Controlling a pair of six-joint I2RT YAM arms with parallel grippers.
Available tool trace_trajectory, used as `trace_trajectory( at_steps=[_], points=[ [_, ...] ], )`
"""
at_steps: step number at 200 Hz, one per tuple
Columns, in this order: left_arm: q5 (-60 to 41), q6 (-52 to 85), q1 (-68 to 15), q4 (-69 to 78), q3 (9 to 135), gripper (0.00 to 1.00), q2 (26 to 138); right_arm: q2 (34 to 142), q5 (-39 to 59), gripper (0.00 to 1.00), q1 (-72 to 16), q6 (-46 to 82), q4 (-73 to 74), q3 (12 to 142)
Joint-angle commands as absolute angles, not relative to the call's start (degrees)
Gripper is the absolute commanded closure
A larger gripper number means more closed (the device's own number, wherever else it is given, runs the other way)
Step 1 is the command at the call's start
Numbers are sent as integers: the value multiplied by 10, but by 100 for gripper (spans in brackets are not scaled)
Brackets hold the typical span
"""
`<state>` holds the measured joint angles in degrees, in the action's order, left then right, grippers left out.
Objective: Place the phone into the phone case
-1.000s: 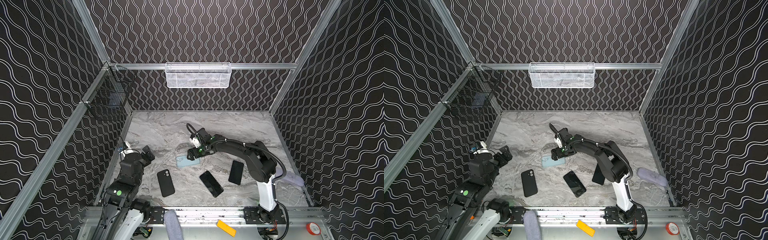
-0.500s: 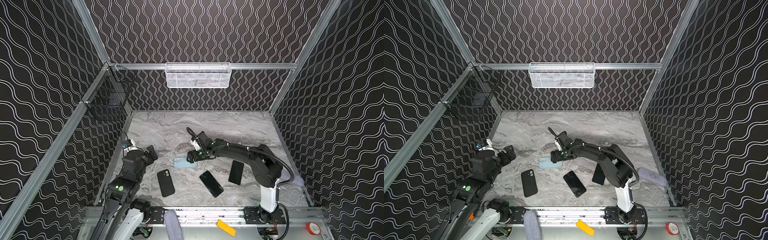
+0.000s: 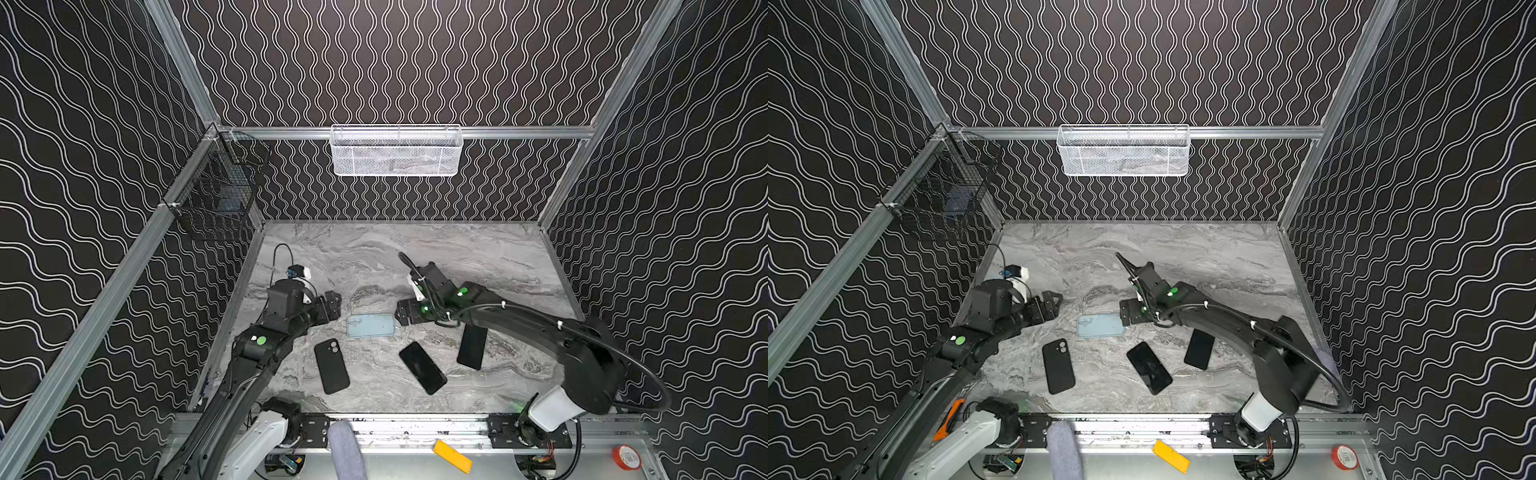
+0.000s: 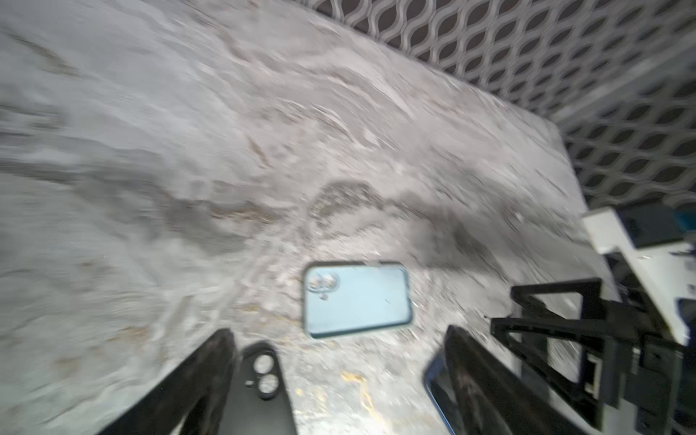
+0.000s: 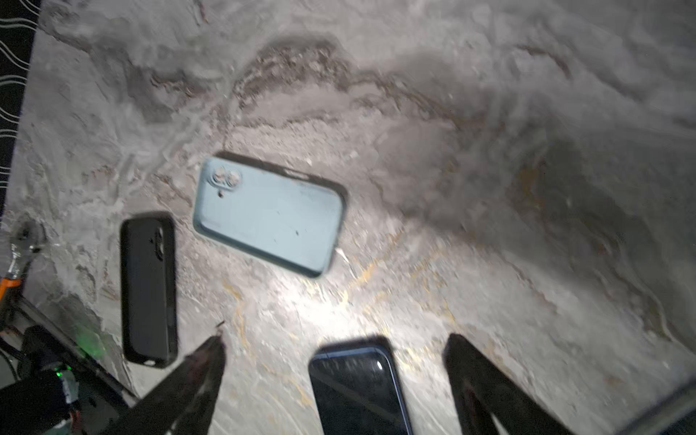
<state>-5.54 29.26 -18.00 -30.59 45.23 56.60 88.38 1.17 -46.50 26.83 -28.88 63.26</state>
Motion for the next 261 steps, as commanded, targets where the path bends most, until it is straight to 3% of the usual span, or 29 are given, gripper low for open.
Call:
trace_trajectory(
  at_steps=[1,46,84,103,155,261],
  points=[
    [-121,260,-206,-294,461,6,580,828,20,1,-464,307,-312,577],
    [-157,282,-228,-285,444,7,596,765,86,1,-428,360,-258,495],
    [-135,302,-296,-267,435,7,620,738,119,0,-425,423,-227,435],
    [-186,306,-313,-231,429,8,634,705,145,0,-425,476,-207,392],
    [-258,279,-382,-187,471,1,754,544,208,0,-425,604,-163,255],
    [-290,366,-460,-51,478,2,907,430,283,0,-426,693,-150,157]
  ],
)
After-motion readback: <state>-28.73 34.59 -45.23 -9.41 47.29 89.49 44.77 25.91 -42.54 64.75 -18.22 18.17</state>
